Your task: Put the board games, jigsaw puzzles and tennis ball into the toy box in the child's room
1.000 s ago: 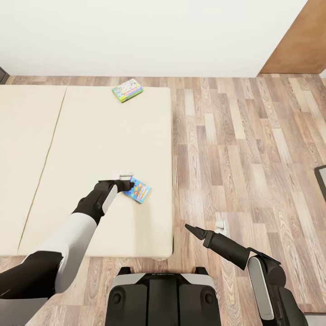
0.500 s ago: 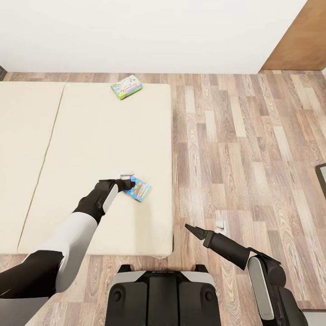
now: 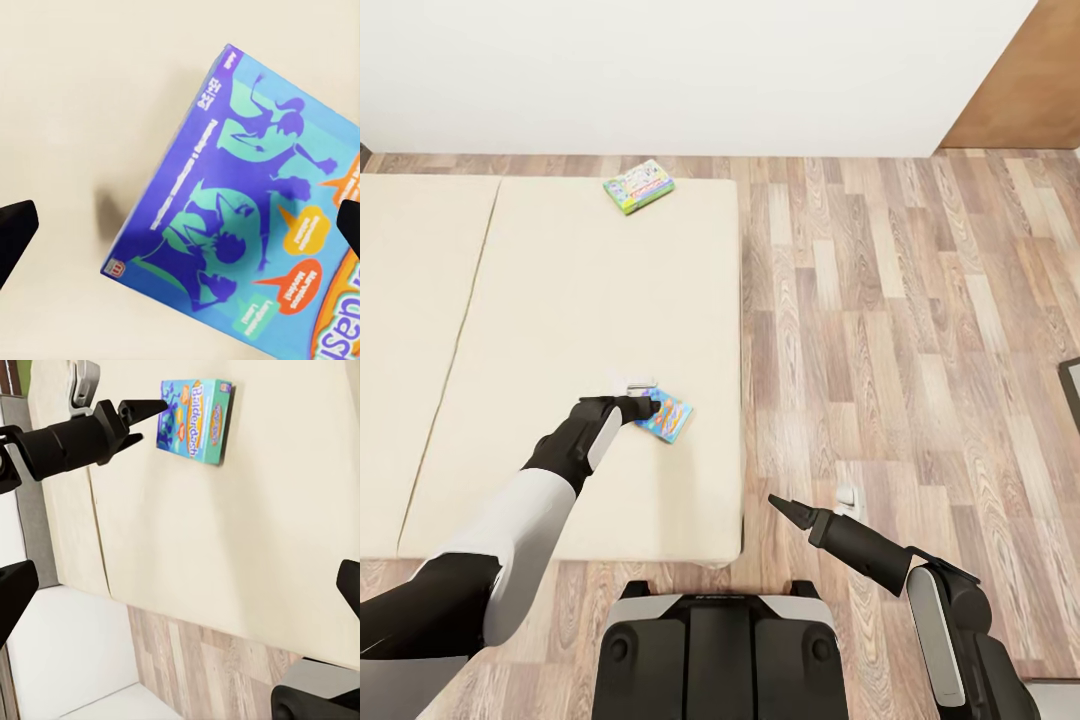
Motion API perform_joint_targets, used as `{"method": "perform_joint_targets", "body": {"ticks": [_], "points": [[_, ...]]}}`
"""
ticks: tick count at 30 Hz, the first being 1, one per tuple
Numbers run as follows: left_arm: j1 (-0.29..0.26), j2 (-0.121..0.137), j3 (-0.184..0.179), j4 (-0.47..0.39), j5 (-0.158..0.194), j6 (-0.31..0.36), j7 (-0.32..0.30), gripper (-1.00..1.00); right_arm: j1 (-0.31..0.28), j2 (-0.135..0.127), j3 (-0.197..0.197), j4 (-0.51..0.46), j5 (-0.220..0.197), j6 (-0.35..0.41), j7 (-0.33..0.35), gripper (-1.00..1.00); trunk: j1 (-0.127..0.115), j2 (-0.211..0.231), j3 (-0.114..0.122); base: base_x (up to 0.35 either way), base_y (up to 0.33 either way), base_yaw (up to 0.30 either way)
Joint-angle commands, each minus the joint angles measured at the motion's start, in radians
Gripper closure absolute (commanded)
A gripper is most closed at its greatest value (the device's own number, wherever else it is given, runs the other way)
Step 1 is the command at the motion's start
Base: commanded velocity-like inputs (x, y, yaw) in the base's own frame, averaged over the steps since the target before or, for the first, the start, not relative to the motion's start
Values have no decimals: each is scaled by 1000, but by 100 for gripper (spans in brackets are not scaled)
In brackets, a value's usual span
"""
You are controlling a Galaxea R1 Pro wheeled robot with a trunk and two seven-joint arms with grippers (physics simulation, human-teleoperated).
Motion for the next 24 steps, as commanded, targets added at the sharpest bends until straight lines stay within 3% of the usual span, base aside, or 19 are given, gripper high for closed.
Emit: {"method": "perform_joint_targets", "body": {"ticks": [1, 24], "points": [[0, 1, -3, -1, 10, 5, 0, -100, 0, 1, -2, 0, 0, 5, 4, -100, 0, -1, -2, 0, 0, 0], [0, 5, -3, -1, 12, 6, -116, -100, 0, 1, -2, 0, 0, 4, 8, -100, 0, -1, -5, 0, 0, 0]]}}
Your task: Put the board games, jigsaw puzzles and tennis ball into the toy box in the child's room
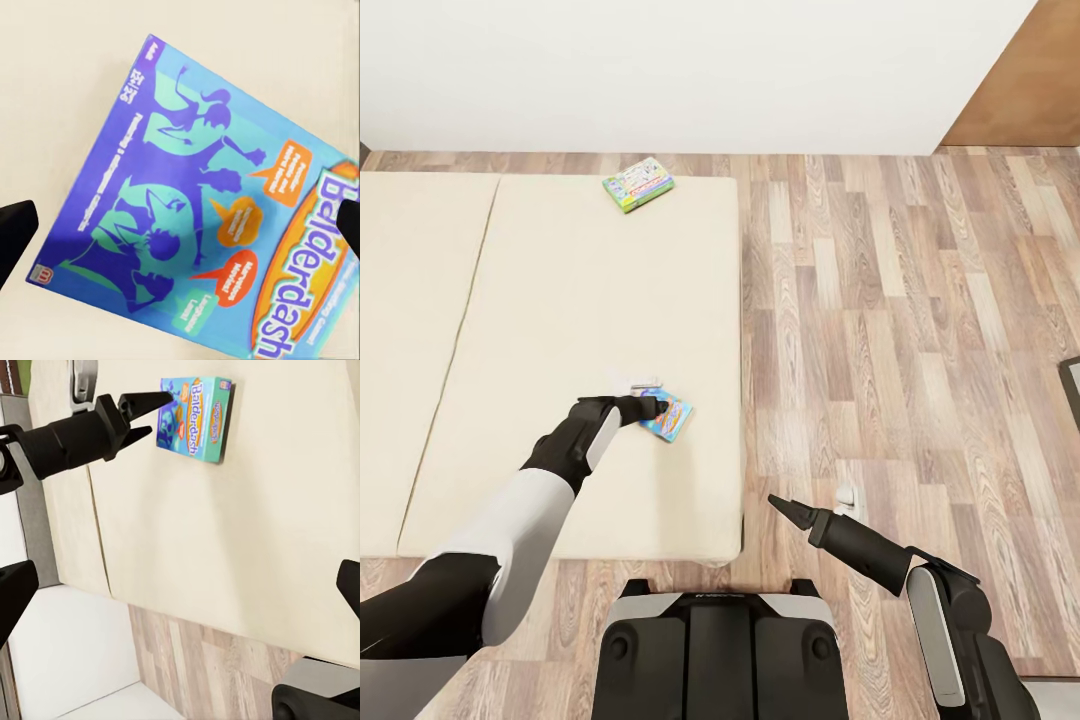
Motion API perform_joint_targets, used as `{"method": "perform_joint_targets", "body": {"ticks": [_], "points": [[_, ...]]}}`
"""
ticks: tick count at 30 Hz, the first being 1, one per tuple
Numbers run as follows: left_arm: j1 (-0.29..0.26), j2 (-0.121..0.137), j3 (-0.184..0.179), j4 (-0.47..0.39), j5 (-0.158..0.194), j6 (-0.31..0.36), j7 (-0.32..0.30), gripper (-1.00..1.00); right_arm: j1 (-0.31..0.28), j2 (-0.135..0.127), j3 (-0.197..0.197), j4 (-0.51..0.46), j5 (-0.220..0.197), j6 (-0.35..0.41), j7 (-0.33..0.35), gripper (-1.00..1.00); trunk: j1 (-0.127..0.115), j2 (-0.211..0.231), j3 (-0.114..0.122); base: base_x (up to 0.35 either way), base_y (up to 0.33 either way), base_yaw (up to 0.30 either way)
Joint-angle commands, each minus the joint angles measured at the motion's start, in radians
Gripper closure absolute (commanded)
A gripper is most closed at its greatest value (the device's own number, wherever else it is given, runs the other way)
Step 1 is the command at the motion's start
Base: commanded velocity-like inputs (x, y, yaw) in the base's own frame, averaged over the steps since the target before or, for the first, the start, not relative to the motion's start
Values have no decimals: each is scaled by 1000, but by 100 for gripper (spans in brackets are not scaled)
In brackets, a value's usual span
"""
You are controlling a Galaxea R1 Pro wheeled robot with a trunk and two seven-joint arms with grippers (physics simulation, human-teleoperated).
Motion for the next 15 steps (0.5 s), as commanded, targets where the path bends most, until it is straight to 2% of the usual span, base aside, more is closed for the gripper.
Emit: {"method": "perform_joint_targets", "body": {"ticks": [1, 5, 15], "points": [[0, 1, -2, -1, 10, 6, -6, -100, 0, 1, -2, 0, 0, 5, 4, -100, 0, -1, -1, 0, 0, 0], [0, 2, -2, -1, 9, 6, -34, -100, 0, 1, -2, 0, 0, 6, 5, -100, 0, -1, -1, 0, 0, 0], [0, 3, -3, -1, 9, 5, -46, -100, 0, 1, -2, 0, 0, 6, 6, -100, 0, -1, -1, 0, 0, 0]]}}
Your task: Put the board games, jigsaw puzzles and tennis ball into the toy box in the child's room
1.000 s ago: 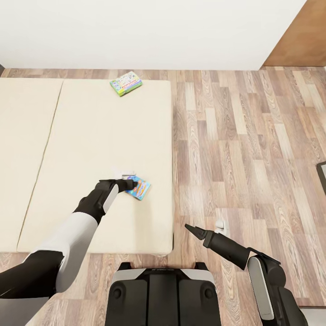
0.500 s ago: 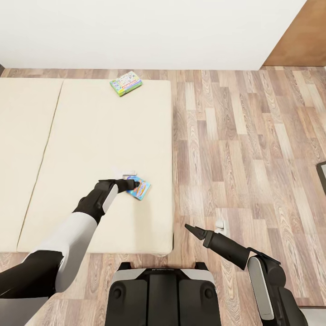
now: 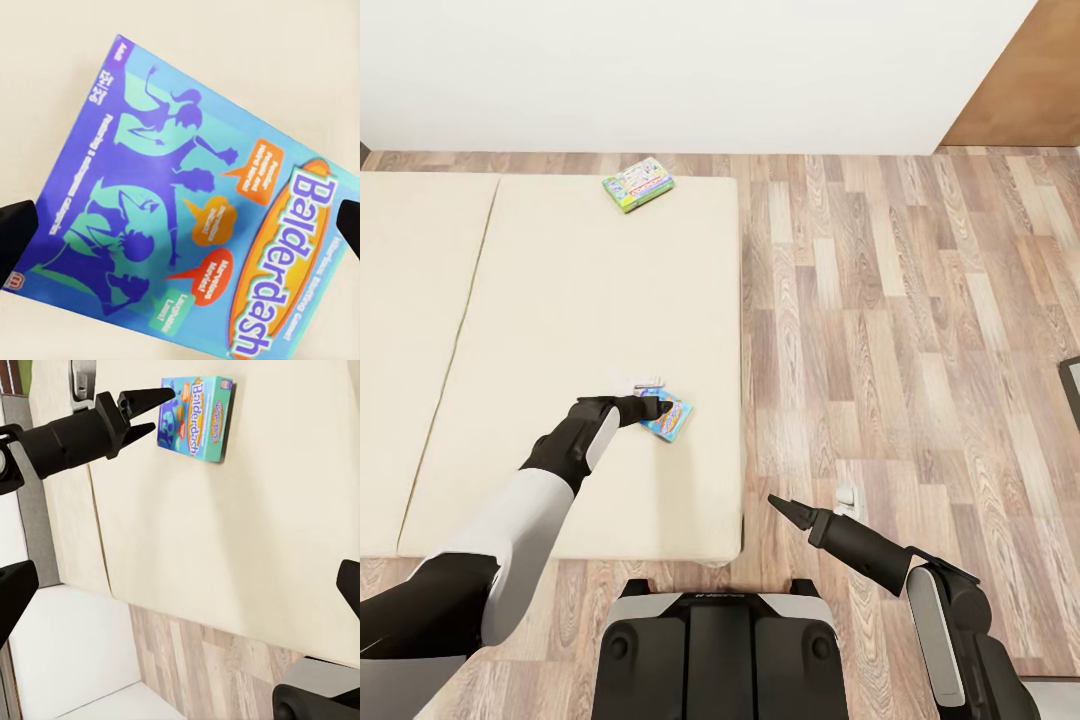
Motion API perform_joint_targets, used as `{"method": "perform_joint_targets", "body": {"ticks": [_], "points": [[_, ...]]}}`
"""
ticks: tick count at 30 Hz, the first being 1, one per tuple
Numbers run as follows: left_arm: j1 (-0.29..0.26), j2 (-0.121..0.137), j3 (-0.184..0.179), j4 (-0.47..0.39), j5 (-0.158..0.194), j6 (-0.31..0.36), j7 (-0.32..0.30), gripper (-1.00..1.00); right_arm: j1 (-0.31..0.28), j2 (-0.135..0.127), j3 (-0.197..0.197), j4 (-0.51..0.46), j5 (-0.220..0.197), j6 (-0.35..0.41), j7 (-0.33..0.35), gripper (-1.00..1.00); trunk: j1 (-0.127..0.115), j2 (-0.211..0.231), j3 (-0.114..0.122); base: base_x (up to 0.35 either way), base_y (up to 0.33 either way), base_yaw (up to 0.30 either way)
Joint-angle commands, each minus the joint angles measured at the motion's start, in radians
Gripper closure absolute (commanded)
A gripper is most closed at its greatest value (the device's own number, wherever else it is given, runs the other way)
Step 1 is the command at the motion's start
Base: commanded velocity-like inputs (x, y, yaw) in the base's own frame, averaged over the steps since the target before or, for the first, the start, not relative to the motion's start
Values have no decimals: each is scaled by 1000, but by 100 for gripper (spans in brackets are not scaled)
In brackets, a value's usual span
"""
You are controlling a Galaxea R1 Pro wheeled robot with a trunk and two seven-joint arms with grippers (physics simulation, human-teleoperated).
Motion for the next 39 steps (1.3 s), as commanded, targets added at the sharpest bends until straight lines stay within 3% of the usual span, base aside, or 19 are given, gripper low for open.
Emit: {"method": "perform_joint_targets", "body": {"ticks": [1, 31, 39], "points": [[0, 1, -2, -1, 10, 6, 2, -100, -1, 1, -2, 0, 0, 5, 4, -100, 0, -1, -1, 0, 0, 0], [0, -5, -2, -1, 5, 4, 16, -100, -1, 1, -3, 0, -1, 5, 1, -100, 0, -1, -16, 0, 0, 0], [0, -7, -2, -2, 6, 3, 44, -100, -1, 1, -2, 0, -1, 5, 0, -100, 0, -1, -24, 0, 0, 0]]}}
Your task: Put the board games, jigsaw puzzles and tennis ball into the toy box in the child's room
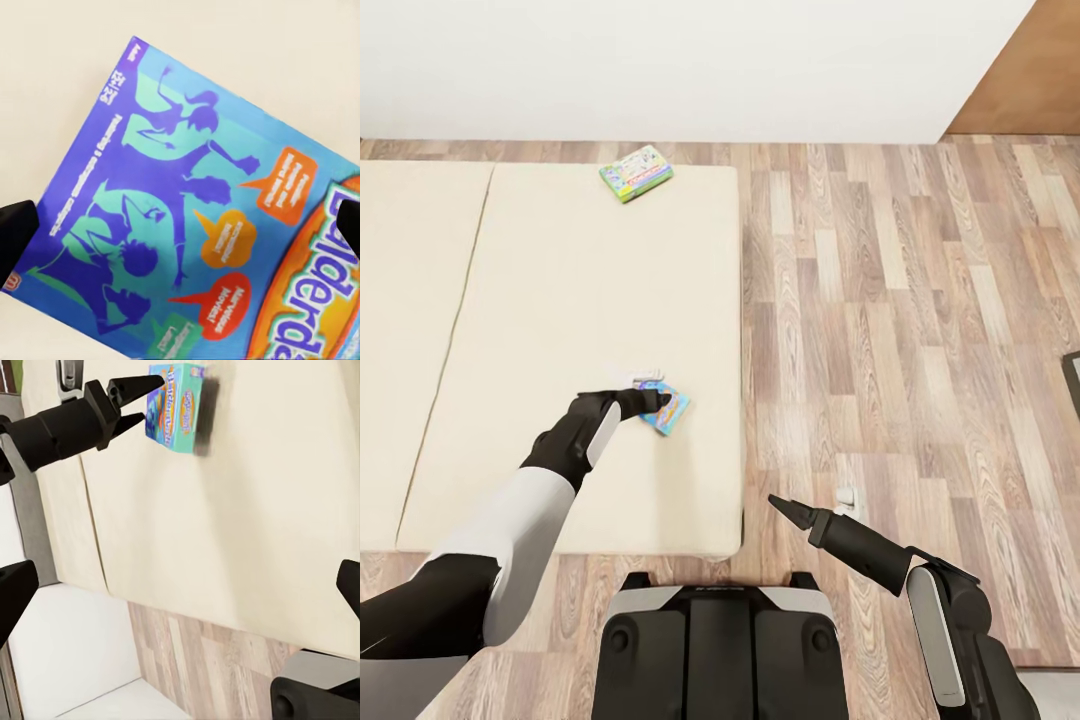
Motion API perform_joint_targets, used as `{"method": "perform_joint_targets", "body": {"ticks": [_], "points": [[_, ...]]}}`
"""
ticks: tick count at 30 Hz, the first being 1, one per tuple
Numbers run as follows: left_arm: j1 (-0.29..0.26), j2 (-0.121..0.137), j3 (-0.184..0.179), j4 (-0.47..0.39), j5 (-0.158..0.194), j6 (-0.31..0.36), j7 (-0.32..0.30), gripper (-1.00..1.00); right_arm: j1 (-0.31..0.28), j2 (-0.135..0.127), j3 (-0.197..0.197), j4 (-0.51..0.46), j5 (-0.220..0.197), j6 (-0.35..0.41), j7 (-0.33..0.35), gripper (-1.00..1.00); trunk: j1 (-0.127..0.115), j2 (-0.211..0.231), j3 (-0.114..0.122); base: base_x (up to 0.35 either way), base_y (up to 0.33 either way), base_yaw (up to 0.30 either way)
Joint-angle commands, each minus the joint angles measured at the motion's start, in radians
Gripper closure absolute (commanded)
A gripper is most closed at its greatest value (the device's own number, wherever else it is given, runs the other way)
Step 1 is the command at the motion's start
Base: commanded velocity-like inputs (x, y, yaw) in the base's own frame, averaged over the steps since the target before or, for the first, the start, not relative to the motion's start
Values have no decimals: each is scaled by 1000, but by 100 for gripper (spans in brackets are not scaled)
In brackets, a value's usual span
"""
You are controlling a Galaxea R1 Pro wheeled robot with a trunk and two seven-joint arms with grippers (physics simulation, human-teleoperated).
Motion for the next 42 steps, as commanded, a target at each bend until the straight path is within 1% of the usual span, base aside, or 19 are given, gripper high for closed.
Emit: {"method": "perform_joint_targets", "body": {"ticks": [1, 5, 10, 42], "points": [[0, 0, -2, 40, 13, 5, 14, -100, 0, 1, -2, 0, 0, 5, 3, -100, 1, -1, -2, 0, 0, 0], [0, 0, -2, 40, 13, 4, 40, -100, 0, 1, -2, 0, 0, 5, 2, -100, 1, -1, -6, 0, 0, 0], [0, 0, -3, 35, 13, 4, 48, -100, 0, 2, -2, 0, 0, 5, 1, -100, 1, -1, -8, 0, 0, 0], [0, -2, -4, 26, 16, 15, 44, -100, 0, 1, -2, 0, 0, 5, 2, -100, 1, -1, -9, 0, 0, 0]]}}
